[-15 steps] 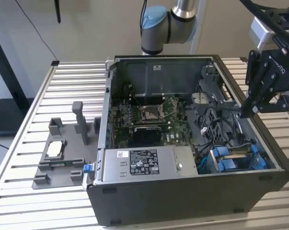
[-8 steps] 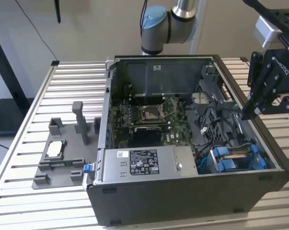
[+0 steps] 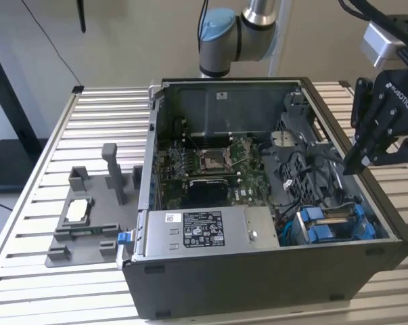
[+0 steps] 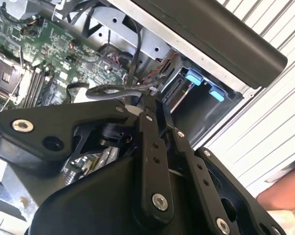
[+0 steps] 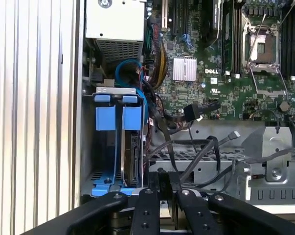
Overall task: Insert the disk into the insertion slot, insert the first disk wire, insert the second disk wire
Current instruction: 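Insert the first disk wire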
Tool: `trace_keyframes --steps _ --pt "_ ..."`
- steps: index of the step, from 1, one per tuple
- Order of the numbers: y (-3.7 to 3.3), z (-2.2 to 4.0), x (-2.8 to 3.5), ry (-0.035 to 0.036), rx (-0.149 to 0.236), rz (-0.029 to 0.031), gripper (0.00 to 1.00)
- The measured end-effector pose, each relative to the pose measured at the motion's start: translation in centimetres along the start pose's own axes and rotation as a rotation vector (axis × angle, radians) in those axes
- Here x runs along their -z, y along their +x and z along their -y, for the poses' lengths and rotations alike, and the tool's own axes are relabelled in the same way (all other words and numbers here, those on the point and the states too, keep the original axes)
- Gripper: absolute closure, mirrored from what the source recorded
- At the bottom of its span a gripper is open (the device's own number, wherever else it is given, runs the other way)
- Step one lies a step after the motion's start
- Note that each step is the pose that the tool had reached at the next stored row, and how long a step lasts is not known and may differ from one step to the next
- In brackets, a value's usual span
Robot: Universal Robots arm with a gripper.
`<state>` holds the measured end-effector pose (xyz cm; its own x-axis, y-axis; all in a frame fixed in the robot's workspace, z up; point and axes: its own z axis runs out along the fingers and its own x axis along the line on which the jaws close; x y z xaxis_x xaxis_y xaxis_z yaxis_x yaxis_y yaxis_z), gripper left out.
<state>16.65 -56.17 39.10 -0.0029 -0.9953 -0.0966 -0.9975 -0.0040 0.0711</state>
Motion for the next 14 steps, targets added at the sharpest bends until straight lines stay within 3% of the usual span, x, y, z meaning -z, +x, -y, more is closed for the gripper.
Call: trace_keyframes --steps 4,8,11,14 --pt "0.01 0.08 -0.09 -0.0063 -0.003 -0.0289 0.81" --pt "0.03 0.27 -0.3 -0.0078 -0.005 -0.0527 0.81" --pt "0.05 0.4 -0.49 -0.009 -0.006 -0.0684 0.81" --pt "0.07 0.5 -0.77 -0.0097 -0.007 -0.0792 0.81"
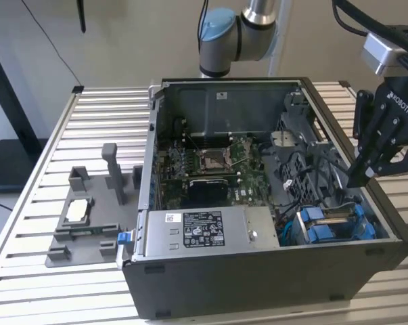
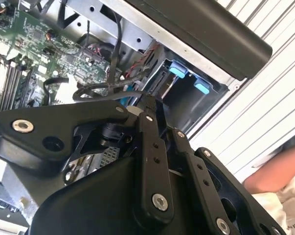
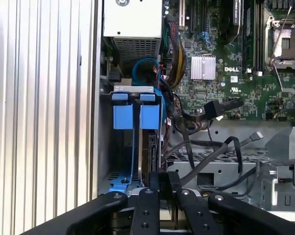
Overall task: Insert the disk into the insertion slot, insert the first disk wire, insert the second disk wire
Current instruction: 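Insert the first disk wire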
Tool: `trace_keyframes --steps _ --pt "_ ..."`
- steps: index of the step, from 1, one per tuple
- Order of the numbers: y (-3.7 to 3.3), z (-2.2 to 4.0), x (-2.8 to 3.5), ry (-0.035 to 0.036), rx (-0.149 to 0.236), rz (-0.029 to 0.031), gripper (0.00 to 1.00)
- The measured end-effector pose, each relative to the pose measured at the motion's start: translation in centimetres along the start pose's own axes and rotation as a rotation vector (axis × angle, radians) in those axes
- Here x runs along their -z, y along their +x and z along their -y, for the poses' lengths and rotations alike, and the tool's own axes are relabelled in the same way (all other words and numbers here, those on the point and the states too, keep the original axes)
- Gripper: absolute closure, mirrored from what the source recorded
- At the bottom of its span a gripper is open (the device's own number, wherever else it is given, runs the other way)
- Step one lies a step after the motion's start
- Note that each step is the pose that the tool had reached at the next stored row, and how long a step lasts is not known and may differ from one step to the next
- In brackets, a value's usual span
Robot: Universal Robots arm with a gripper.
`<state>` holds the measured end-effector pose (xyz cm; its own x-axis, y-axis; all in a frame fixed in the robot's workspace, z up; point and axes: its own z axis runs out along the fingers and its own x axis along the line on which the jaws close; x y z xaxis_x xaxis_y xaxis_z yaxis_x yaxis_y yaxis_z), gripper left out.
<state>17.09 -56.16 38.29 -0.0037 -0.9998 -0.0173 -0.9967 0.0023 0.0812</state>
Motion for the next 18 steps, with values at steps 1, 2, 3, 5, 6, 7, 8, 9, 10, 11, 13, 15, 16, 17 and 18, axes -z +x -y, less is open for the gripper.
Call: trace_keyframes --steps 1,2,3,5,6,7,8,9,10,11,13,15,16,17,18 --pt "-0.01 0.03 -0.1 -0.0003 0.0 -0.0029 0.81" --pt "-0.01 0.07 -0.21 -0.0006 0.0 -0.0055 0.81" --pt "-0.01 0.1 -0.33 -0.0013 -0.001 -0.0075 0.81" --pt "-0.04 0.16 -0.6 -0.0026 -0.001 -0.0101 0.81" --pt "-0.07 0.17 -0.78 -0.0029 -0.001 -0.0108 0.81" --pt "-0.1 0.18 -0.95 -0.0031 -0.001 -0.0114 0.81" --pt "-0.12 0.2 -1.14 -0.0031 -0.001 -0.0116 0.81" --pt "-0.15 0.22 -1.32 -0.0031 -0.001 -0.0119 0.81" --pt "-0.17 0.24 -1.51 -0.0031 -0.001 -0.0121 0.81" --pt "-0.18 0.25 -1.69 -0.0031 -0.001 -0.0128 0.81" --pt "-0.2 0.27 -1.95 -0.0033 -0.001 -0.0166 0.81" --pt "-0.2 0.3 -2.27 -0.0035 -0.001 -0.0186 0.81" --pt "-0.2 0.31 -2.43 -0.0035 -0.002 -0.0195 0.81" --pt "-0.2 0.32 -2.58 -0.0036 -0.002 -0.0206 0.81" --pt "-0.19 0.33 -2.74 -0.0038 -0.002 -0.0217 0.81"
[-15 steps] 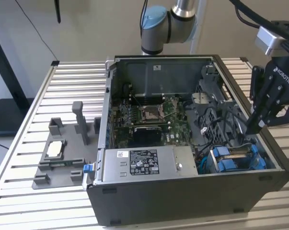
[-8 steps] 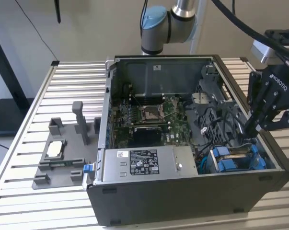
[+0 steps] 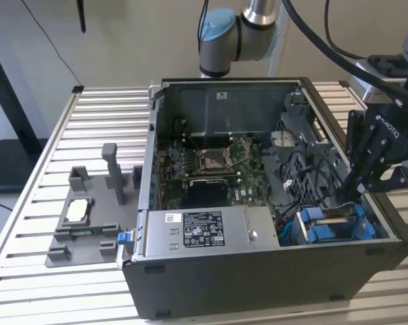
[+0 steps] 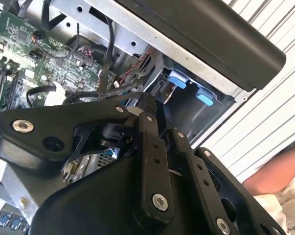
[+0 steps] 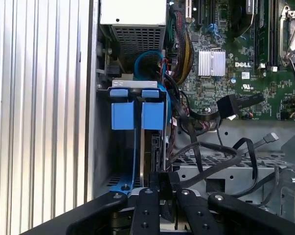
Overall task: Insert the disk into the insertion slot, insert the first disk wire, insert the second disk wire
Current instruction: 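Insert the first disk wire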
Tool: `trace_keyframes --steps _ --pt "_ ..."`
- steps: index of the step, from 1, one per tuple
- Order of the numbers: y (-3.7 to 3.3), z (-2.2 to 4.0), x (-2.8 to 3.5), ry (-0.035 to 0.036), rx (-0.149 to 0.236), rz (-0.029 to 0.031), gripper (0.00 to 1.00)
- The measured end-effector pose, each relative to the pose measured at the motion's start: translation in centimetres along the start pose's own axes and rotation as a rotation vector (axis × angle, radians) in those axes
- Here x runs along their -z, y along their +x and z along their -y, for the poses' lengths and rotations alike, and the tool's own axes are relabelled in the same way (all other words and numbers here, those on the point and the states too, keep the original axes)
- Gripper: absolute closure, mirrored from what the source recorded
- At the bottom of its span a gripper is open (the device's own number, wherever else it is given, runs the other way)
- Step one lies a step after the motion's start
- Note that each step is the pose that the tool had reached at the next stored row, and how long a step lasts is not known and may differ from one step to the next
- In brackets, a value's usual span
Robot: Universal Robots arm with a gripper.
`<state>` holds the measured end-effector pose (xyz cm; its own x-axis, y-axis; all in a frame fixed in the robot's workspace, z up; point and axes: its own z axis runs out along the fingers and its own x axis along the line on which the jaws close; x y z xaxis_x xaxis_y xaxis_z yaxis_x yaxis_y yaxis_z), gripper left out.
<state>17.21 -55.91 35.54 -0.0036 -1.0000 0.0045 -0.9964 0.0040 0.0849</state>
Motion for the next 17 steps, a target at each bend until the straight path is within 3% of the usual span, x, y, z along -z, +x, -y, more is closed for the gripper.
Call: trace_keyframes --steps 8,17 --pt "-0.01 0.08 -0.99 -0.0027 -0.001 -0.0059 0.81" --pt "-0.01 0.12 -1.37 -0.0014 -0.011 -0.0051 0.81"
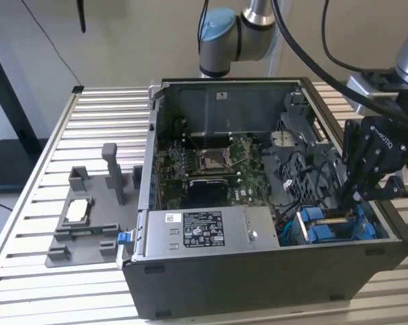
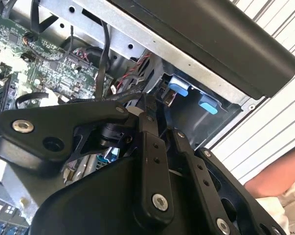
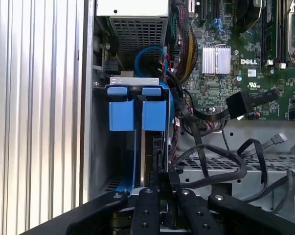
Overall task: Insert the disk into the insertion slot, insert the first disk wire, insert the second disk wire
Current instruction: 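Insert the first disk wire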
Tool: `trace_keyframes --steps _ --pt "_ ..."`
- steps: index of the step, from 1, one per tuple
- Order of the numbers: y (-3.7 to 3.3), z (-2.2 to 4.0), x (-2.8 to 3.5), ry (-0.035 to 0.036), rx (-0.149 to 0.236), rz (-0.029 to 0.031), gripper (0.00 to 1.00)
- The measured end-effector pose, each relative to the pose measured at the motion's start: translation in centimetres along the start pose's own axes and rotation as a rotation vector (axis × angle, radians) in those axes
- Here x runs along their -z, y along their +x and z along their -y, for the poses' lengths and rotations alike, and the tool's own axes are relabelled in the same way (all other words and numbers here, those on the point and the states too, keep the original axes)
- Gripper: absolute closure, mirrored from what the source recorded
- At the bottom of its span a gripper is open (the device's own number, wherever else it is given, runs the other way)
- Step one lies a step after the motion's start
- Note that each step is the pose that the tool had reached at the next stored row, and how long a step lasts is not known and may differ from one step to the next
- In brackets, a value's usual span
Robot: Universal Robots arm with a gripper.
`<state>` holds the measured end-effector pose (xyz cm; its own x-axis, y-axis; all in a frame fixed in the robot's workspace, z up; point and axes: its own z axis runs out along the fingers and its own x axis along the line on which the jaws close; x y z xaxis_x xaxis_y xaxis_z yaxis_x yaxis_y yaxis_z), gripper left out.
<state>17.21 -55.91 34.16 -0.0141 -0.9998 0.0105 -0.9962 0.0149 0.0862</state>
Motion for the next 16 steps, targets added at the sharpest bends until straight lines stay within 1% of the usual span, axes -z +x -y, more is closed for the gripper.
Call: trace_keyframes --steps 3,7,13,15,16 --pt "-0.01 0.01 -0.09 0.0001 -0.013 0.0012 0.81" --pt "-0.01 0.02 -0.26 0.0003 -0.019 0.0013 0.81" --pt "0.01 0.06 -0.4 0.0006 -0.02 0.0016 0.81" --pt "0.03 0.09 -0.53 0.0005 -0.02 0.0037 0.81" --pt "0.04 0.09 -0.51 0.0005 -0.02 0.003 0.81"
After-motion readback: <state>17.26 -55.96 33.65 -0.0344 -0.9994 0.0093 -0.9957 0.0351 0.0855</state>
